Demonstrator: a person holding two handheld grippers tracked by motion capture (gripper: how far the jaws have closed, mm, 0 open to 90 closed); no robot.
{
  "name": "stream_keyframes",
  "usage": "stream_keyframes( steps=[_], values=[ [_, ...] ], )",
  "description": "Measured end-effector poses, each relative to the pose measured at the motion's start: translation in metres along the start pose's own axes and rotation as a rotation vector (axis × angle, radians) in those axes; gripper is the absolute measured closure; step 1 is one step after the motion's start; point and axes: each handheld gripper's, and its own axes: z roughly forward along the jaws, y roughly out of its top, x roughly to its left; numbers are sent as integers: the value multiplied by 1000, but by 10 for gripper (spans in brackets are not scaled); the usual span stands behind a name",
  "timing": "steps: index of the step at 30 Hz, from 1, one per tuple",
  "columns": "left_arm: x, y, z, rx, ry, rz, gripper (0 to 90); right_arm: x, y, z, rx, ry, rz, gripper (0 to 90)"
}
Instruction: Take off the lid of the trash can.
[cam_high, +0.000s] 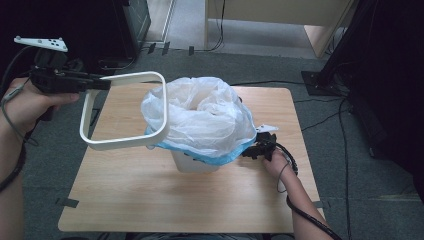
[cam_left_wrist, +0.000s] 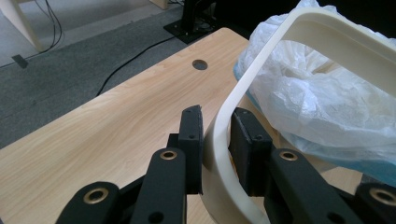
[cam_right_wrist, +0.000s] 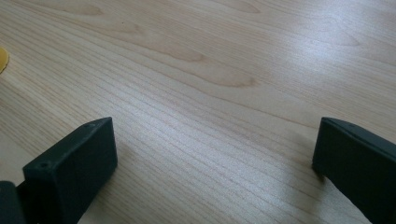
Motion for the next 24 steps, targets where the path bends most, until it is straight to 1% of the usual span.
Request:
stream_keyframes(
  steps=[5,14,19,22,24],
  values=[
    [4,-6,-5,-2,8,-13,748,0,0,0,0,0,0,0],
    [9,-18,-9,0,12,-30,748,0,0,0,0,-1,1,0],
    [10,-23,-13,-6,13,-32,749,0,0,0,0,-1,0,0],
    [12,-28,-17,-17,16,-33,748,0,0,0,0,-1,0,0],
    [14,-32,-19,-18,20,-42,749,0,0,0,0,-1,0,0]
  ],
)
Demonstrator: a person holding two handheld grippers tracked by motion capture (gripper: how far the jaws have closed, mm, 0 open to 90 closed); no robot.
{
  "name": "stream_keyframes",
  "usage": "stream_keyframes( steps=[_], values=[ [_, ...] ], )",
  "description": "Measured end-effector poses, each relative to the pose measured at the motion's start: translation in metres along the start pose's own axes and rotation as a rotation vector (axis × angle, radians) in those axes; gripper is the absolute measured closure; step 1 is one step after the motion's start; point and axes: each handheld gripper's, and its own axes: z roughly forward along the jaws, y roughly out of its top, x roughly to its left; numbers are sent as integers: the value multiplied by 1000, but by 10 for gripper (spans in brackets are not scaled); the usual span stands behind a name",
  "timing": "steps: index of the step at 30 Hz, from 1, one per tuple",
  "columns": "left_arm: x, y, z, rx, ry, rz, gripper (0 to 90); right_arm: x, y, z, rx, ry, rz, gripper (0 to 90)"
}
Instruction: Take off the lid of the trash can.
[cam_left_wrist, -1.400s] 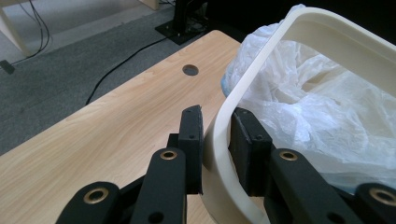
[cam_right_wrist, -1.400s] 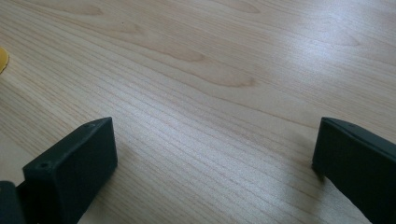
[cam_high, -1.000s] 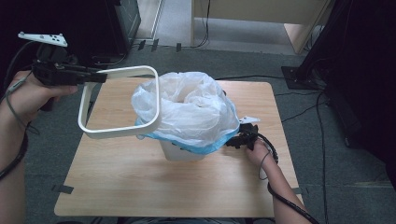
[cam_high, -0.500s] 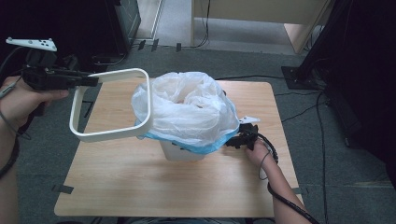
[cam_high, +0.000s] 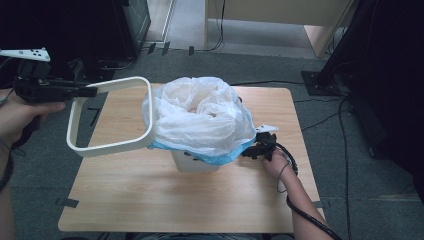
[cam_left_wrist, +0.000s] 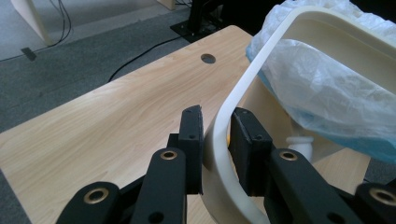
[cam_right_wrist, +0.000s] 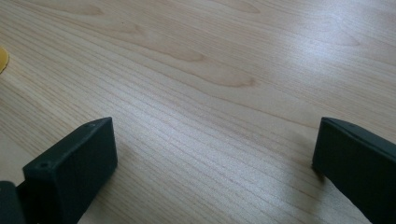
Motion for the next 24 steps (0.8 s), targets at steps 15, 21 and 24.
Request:
stream_keyframes(
  steps=[15,21,24],
  values=[
    [9,-19,2,19,11,-31,749,0,0,0,0,0,0,0],
    [14,-28,4,21,13,-42,750,0,0,0,0,0,0,0],
    [15,-33,5,21,14,-41,750,0,0,0,-1,0,-1,0]
  ],
)
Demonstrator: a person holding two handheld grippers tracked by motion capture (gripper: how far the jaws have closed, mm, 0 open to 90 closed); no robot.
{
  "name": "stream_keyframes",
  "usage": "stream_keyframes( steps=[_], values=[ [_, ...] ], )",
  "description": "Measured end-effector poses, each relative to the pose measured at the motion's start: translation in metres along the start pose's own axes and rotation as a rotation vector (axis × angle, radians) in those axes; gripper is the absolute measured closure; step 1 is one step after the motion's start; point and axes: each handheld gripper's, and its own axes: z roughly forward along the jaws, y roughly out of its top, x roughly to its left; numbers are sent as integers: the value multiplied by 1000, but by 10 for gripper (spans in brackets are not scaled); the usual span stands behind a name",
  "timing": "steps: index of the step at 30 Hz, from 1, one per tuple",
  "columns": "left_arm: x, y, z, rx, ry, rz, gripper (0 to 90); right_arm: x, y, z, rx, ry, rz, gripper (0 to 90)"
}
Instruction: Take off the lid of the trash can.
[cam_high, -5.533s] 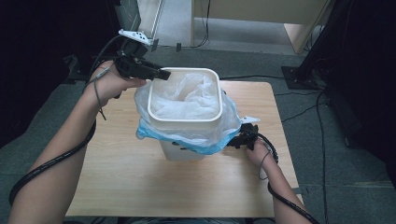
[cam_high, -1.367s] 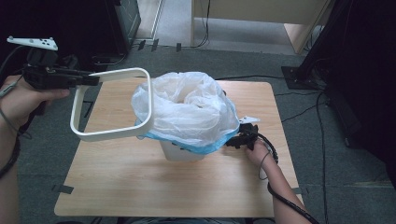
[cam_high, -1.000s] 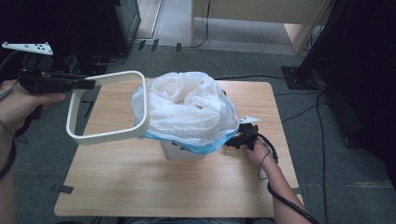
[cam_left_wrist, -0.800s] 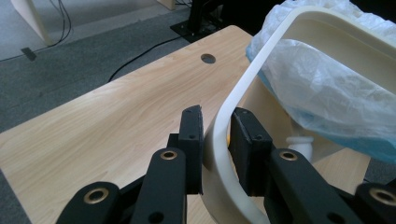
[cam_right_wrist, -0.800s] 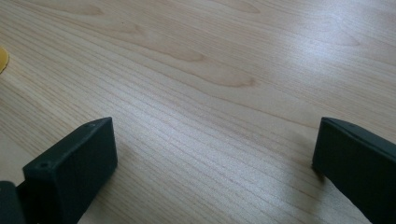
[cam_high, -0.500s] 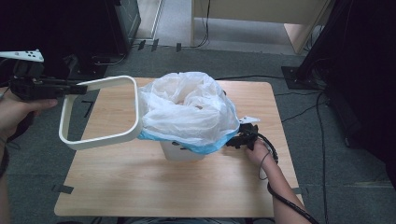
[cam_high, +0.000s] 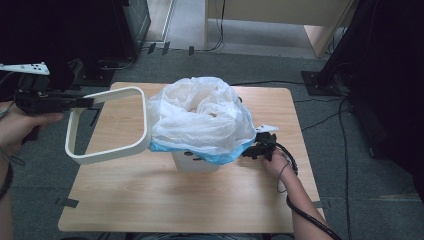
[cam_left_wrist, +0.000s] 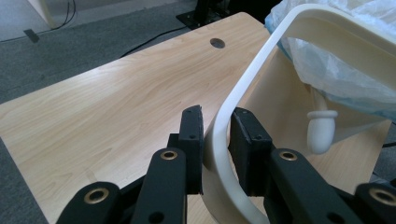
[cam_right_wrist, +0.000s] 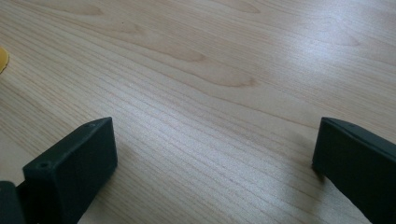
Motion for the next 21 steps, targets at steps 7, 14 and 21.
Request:
stream_keyframes(
  steps=[7,14,21],
  values=[
    [5,-12,-1,0,3,-23,750,0,0,0,0,0,0,0],
    [9,-23,-3,3,8,-33,748,0,0,0,1,0,0,0],
    [12,-34,-1,13,14,-37,746,0,0,0,1,0,1,0]
  ],
)
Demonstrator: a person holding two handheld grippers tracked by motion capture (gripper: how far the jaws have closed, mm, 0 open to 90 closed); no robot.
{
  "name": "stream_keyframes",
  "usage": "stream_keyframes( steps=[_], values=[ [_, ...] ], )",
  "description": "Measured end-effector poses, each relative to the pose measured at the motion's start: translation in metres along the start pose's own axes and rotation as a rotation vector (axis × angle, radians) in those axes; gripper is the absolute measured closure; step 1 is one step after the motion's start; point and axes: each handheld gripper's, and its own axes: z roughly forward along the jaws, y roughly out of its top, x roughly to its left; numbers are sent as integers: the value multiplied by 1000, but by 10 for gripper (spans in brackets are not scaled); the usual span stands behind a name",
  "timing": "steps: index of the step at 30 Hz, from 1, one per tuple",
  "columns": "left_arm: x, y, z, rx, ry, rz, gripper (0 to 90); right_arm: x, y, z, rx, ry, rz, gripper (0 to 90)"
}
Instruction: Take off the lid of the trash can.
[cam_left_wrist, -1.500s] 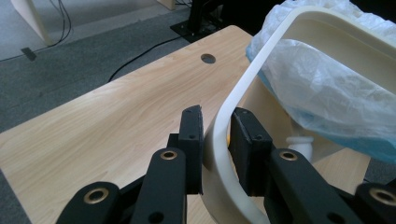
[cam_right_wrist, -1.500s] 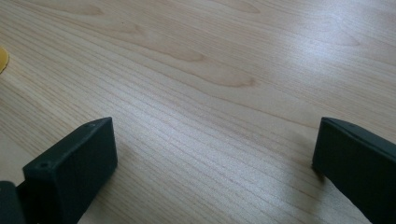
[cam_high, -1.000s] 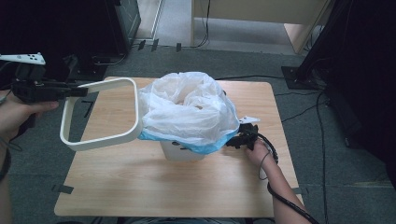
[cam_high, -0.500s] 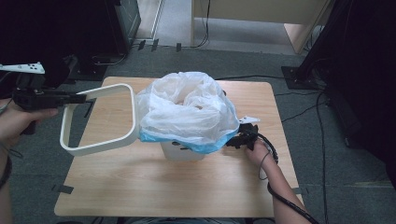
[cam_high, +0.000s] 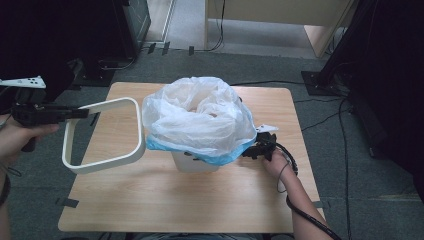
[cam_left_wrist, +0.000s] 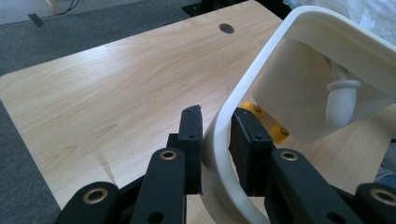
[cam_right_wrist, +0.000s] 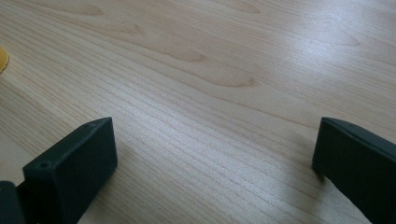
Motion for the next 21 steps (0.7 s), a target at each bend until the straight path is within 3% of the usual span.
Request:
stream_keyframes(
  steps=[21],
  values=[
    [14,-34,14,42,35,-3,739,0,0,0,0,0,-1,0]
  ],
)
